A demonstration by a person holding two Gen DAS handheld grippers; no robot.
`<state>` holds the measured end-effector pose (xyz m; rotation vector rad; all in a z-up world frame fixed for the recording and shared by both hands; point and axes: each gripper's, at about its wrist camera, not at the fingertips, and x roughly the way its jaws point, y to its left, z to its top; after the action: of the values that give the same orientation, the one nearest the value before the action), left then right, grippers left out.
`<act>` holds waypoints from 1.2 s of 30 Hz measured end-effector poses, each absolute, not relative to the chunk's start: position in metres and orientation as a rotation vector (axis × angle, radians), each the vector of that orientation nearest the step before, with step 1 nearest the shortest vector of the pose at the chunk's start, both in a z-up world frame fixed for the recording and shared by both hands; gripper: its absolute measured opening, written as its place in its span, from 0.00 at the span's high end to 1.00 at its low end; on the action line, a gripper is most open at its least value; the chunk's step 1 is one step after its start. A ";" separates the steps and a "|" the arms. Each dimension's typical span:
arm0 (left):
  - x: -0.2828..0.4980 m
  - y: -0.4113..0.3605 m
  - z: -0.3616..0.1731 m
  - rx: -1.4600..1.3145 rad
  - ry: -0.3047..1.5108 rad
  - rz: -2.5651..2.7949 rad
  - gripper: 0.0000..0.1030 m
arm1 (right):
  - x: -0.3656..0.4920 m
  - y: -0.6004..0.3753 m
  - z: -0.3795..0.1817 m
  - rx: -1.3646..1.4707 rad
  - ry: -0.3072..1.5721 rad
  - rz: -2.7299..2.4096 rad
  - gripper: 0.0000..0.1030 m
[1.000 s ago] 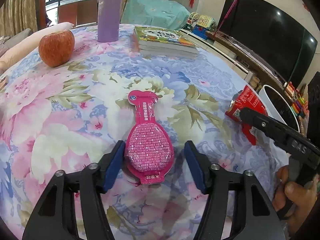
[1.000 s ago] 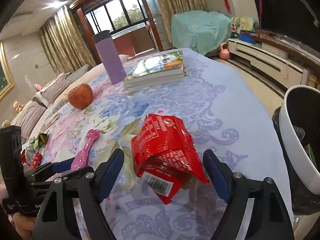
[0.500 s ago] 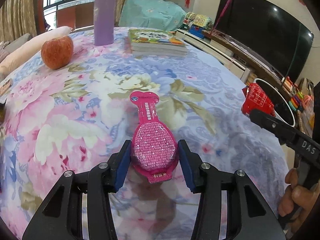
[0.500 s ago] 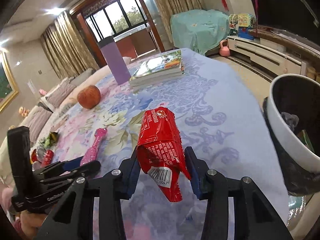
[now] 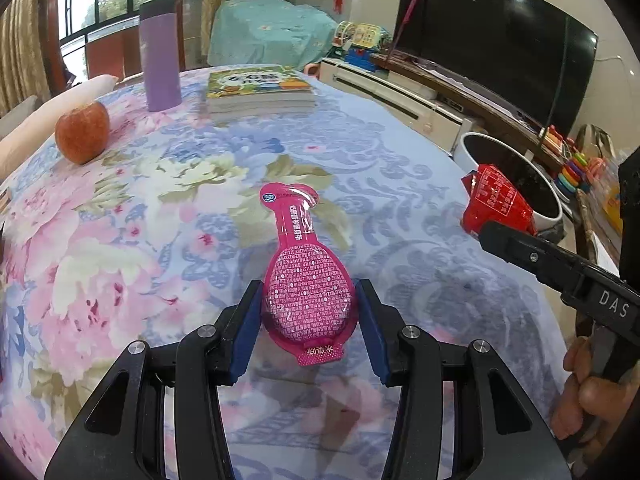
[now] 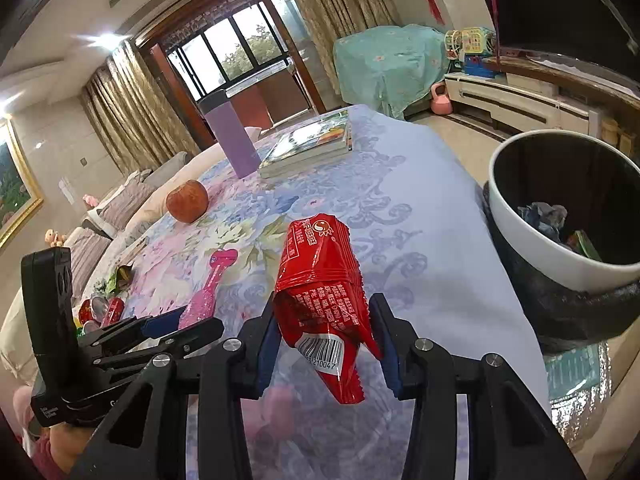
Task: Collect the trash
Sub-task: 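Carry the pink toy and red snack bag over the bin with both tools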
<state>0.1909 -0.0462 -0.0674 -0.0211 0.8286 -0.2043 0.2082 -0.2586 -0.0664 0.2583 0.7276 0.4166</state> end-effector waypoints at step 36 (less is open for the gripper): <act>0.222 -0.173 -0.034 0.052 0.811 -0.472 0.56 | 0.206 -0.378 -0.051 0.378 0.688 0.234 0.58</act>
<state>0.2216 -0.1730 -0.0336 0.0524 0.8111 -0.4721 0.2062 -0.3775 -0.0508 0.3777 0.6878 0.2342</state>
